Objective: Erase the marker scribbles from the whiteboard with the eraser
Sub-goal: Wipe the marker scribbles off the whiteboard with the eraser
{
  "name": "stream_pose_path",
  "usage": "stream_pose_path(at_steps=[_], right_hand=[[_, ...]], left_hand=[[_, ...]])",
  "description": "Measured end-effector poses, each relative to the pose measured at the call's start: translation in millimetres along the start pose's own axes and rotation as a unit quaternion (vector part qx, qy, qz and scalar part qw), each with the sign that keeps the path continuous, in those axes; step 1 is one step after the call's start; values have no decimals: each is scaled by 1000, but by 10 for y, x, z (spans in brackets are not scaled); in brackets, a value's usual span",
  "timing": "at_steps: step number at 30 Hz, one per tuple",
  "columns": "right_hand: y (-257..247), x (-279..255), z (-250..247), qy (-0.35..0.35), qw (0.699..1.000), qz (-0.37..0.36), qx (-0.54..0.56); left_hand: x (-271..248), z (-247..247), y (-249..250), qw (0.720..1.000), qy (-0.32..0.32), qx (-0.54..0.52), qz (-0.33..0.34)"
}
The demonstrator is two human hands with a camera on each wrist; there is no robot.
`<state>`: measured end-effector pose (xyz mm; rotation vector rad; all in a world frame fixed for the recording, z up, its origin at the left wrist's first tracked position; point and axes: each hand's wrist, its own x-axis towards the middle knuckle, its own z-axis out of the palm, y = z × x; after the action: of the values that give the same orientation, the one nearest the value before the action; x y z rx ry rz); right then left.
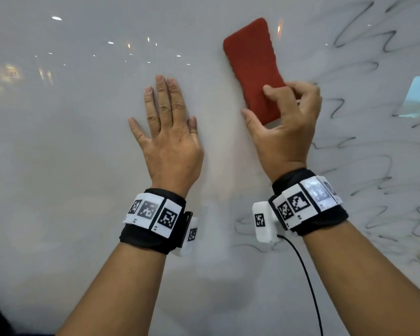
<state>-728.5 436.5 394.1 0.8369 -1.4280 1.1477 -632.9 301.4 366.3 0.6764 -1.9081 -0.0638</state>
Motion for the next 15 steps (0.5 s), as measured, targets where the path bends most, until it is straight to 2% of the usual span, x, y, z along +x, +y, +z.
stream_pose_path(at_steps=[3,6,7,12,15], right_hand=[[-90,-309,72,-13,1000,23,8],[-88,-578,30,-96,995,-23,-1],[-41,-549,-18,-99,995,-28,-3],[110,-270,-112,6,999,32,-3],[-5,-559,-34,-30,999,44,3]], left_hand=[[-23,16,5,1000,5,-6,-9],[-44,19,8,1000,-1,-8,-11],[-50,17,11,1000,-2,-8,-12],[-93,38,64,999,4,-11,-33],[-111,73,121,998,17,-11,-52]])
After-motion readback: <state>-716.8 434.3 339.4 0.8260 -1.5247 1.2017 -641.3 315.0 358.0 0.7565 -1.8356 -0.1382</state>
